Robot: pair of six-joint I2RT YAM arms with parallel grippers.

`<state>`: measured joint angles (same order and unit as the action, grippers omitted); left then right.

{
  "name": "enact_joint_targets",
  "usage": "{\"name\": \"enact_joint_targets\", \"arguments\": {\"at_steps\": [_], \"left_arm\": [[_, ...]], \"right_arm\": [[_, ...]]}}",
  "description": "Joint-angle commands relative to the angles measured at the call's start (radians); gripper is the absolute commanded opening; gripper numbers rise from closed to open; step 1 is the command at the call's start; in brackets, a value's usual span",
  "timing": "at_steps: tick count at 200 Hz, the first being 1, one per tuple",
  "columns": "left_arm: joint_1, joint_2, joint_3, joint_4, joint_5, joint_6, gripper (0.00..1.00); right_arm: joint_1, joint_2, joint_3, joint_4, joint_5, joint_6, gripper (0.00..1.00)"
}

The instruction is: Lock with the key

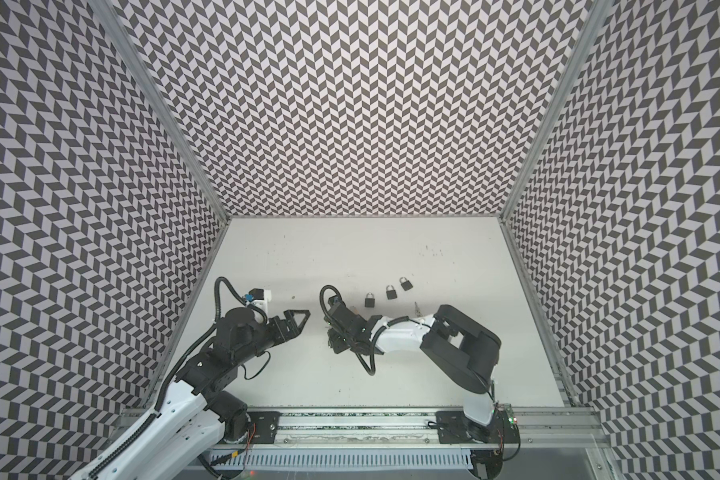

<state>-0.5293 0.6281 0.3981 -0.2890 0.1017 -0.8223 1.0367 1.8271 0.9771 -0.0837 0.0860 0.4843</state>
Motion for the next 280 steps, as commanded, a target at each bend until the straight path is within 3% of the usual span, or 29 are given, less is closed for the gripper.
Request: {"name": "enact_joint_targets", "arguments": {"at_steps": [1,20,59,118,174,226,280], "left_arm": [[-0.095,0.014,-0.033,0.061,-0.137,-0.099,1.00],[-0.140,0.008,-0.049,0.055,-0.177,-0.124,1.00],[-0.141,-0.068,-0.076,0.001,-0.221,-0.142,1.00],[-0.141,-0.102,-0.067,-0.047,-0.244,-0.144,1.00],[-0.136,-0.194,-0.023,-0.161,-0.331,-0.152,1.00],[-0.135,-0.276,-0.016,-0.209,-0.359,-0.159,1.00],[-0.134,-0.247,-0.041,-0.079,-0.284,-0.103,0.99]], "right_arm": [[0.005,-0.051,-0.053,0.061,-0.031,0.048,0.42],[0.009,-0.082,-0.089,0.062,-0.046,0.053,0.42],[0.023,-0.122,-0.155,0.073,-0.034,0.067,0.42],[0.097,-0.040,-0.085,0.035,0.014,0.045,0.23],[0.092,0.081,0.011,0.103,0.009,0.022,0.11],[0.009,0.089,0.011,0.309,-0.234,-0.043,0.11],[-0.053,-0.066,0.025,0.371,-0.468,-0.219,0.25]]}}
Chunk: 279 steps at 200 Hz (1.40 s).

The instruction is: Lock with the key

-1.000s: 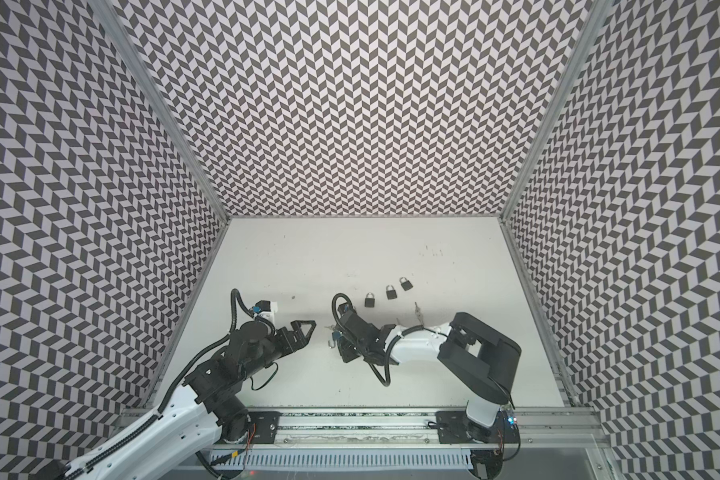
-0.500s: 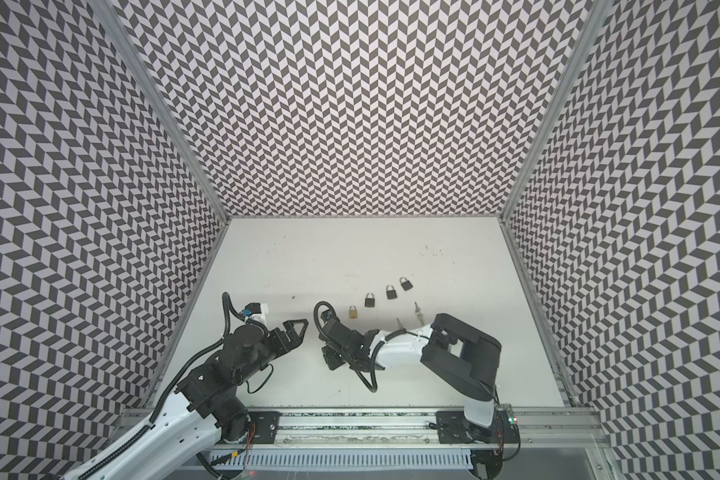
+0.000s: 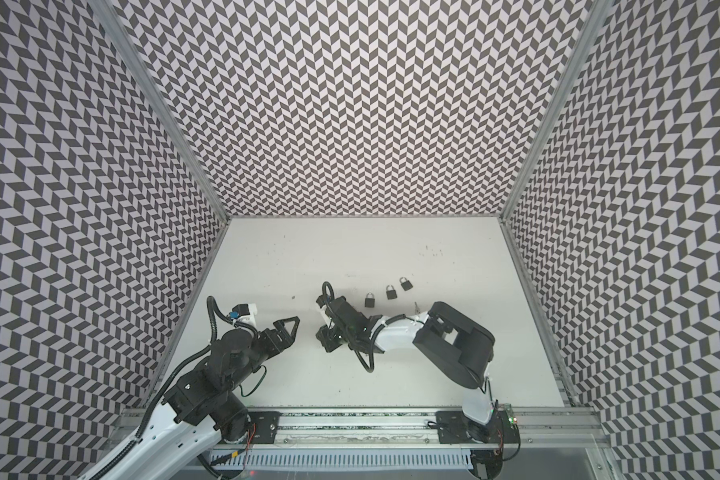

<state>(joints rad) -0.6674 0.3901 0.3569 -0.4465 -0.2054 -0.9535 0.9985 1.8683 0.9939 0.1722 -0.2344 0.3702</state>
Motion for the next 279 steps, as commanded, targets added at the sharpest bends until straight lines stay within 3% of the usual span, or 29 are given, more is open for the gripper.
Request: {"name": "enact_joint_targets", "arguments": {"at_steps": [1,26,45,82,103,126,150,228,279], "left_arm": [[0.004,-0.010,0.000,0.082,0.024,0.029,0.99],[0.021,-0.022,-0.037,0.125,0.062,0.023,0.99],[0.092,-0.018,-0.063,0.153,0.146,0.021,0.99],[0.391,0.015,-0.140,0.296,0.502,0.026,0.98],[0.506,0.046,-0.150,0.343,0.628,0.032,0.97],[0.511,0.073,-0.124,0.336,0.636,0.053,0.97],[0.511,0.104,-0.127,0.343,0.640,0.056,0.97],[0.517,0.110,-0.130,0.356,0.656,0.065,0.97],[0.523,0.110,-0.128,0.350,0.660,0.068,0.97]], "right_arm": [[-0.017,-0.109,0.008,0.115,-0.149,-0.107,0.25],[-0.048,-0.151,-0.015,0.053,-0.113,-0.211,0.30],[-0.073,-0.161,-0.032,-0.025,-0.079,-0.330,0.32],[-0.090,-0.162,-0.036,-0.156,-0.065,-0.617,0.44],[-0.110,-0.144,-0.014,-0.202,-0.142,-0.719,0.55],[-0.112,-0.117,-0.001,-0.232,-0.185,-0.812,0.66],[-0.113,-0.065,0.052,-0.304,-0.210,-0.863,0.71],[-0.113,0.054,0.140,-0.421,-0.217,-0.893,0.68],[-0.110,0.061,0.131,-0.431,-0.175,-0.885,0.59]]}}
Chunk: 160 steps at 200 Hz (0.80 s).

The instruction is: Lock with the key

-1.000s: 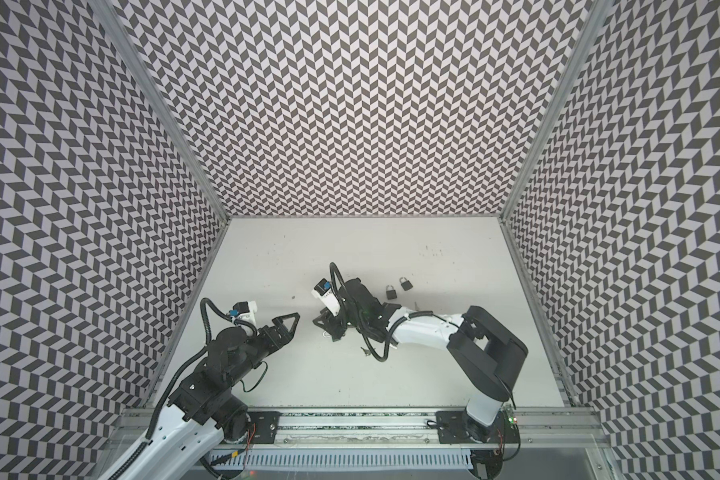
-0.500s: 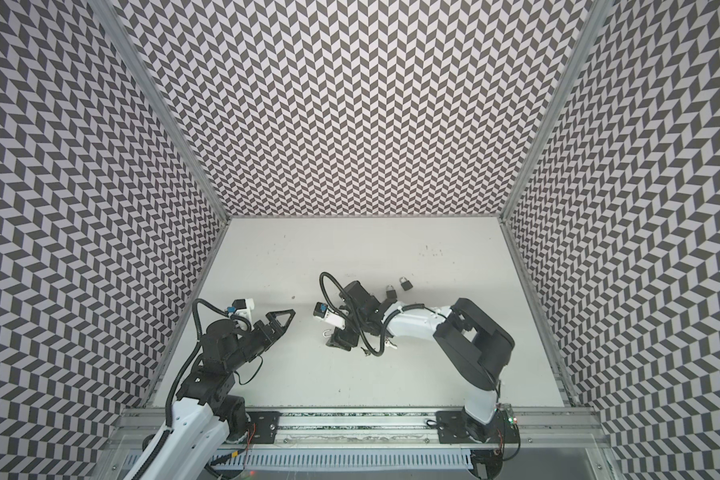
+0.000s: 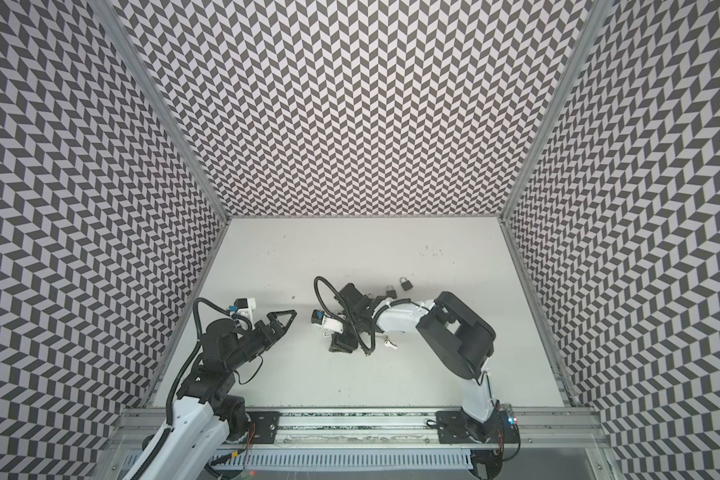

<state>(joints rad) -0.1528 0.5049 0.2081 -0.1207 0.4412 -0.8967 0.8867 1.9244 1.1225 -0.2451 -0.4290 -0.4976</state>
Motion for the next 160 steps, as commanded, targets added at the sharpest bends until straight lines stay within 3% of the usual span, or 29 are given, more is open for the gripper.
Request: {"name": "enact_joint_targets", "arguments": {"at_steps": [1,120,160], "left_arm": [[0.009,-0.005,0.020,0.024,0.013,0.011,0.97],[0.018,-0.005,0.035,0.004,0.016,0.024,0.96],[0.017,0.004,0.081,-0.009,0.023,0.056,0.94]], "right_arm": [[0.001,0.004,0.002,-0.014,0.021,-0.017,0.59],[0.007,-0.053,-0.046,0.016,0.090,0.014,0.28],[0.015,-0.168,-0.092,0.091,0.090,0.100,0.22]]}}
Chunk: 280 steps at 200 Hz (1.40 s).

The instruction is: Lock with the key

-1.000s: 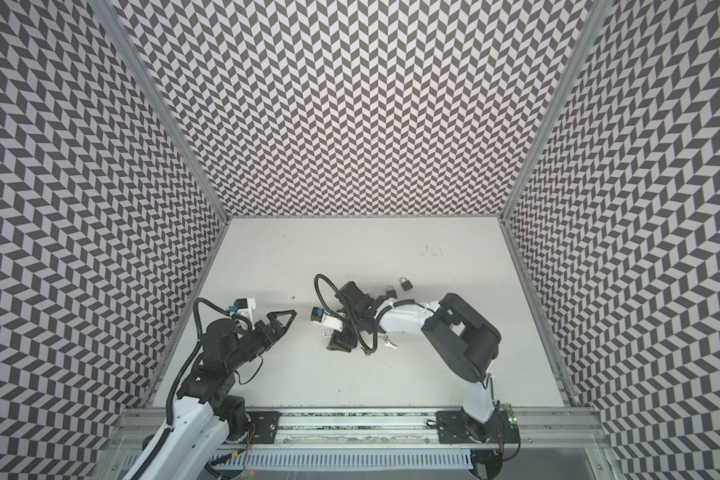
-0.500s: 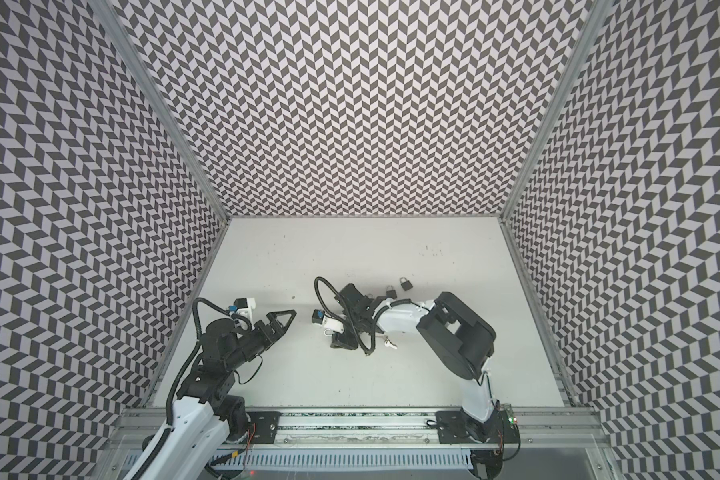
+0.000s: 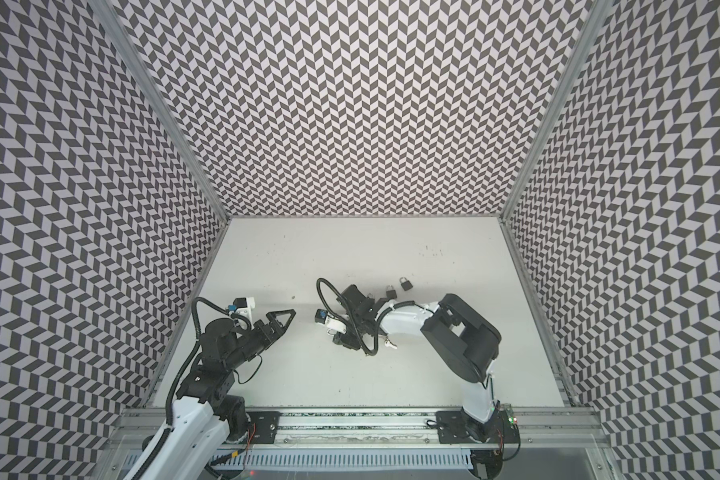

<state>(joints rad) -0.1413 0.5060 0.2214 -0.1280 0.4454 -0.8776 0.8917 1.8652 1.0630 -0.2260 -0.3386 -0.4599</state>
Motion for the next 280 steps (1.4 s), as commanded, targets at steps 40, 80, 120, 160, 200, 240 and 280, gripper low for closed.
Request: {"name": "enact_joint_targets", "arguments": {"at_steps": [40,80,120,160,200,240,280], "left_arm": [[0.004,0.042,0.191,-0.019,0.029,0.135,0.94],[-0.038,0.121,0.257,0.151,0.213,0.197,0.84],[-0.255,0.228,0.321,0.180,0.189,0.271,0.84],[-0.395,0.295,0.328,0.248,0.159,0.264,0.81],[-0.426,0.315,0.329,0.255,0.147,0.265,0.65],[-0.435,0.331,0.322,0.272,0.150,0.254,0.41],[-0.450,0.351,0.325,0.277,0.151,0.256,0.32]], "right_arm": [[0.007,-0.345,-0.175,0.257,0.056,0.289,0.16],[-0.015,-0.609,-0.344,0.411,0.030,0.499,0.14],[-0.020,-0.731,-0.388,0.454,-0.095,0.468,0.14],[-0.020,-0.701,-0.345,0.390,-0.166,0.419,0.14],[-0.020,-0.688,-0.331,0.385,-0.178,0.411,0.14],[-0.021,-0.685,-0.329,0.384,-0.170,0.411,0.14],[-0.020,-0.681,-0.325,0.387,-0.164,0.414,0.14]]}}
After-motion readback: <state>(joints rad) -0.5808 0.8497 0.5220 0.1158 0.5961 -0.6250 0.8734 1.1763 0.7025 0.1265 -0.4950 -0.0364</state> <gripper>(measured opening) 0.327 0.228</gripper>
